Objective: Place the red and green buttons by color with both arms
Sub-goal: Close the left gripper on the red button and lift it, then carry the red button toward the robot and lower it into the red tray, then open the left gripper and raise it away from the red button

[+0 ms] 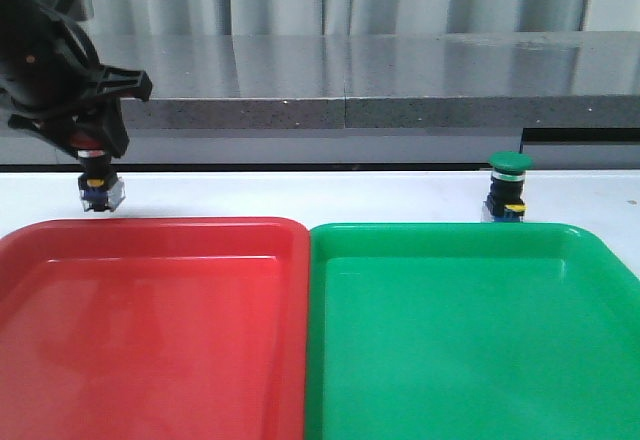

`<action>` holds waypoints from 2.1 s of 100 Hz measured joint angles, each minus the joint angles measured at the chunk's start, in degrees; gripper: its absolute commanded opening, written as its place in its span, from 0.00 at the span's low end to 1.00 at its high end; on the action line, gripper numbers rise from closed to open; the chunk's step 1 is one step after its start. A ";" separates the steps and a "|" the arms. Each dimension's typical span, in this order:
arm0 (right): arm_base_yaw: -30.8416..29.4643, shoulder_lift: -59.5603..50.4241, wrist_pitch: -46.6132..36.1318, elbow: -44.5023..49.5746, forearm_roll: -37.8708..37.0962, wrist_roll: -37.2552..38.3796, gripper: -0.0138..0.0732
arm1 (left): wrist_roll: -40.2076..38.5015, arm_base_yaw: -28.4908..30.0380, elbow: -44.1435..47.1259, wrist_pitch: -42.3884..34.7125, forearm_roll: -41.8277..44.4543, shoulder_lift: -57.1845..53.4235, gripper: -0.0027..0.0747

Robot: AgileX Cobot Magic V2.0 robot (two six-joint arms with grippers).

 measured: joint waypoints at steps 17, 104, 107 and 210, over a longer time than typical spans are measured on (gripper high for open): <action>0.00 0.00 0.00 0.00 0.00 0.00 0.08 | 0.07 0.00 0.00 3.75 -3.16 -5.94 0.25; 0.00 0.00 0.00 0.00 0.00 0.00 0.08 | -5.98 -11.08 21.96 -1.56 -9.09 -19.02 0.25; 0.00 0.00 0.00 0.00 0.00 0.00 0.08 | -5.98 -11.19 22.42 -2.07 -9.22 -19.02 0.25; 0.00 0.00 0.00 0.00 0.00 0.00 0.08 | -6.06 -12.89 24.22 -4.96 -10.68 -14.60 0.62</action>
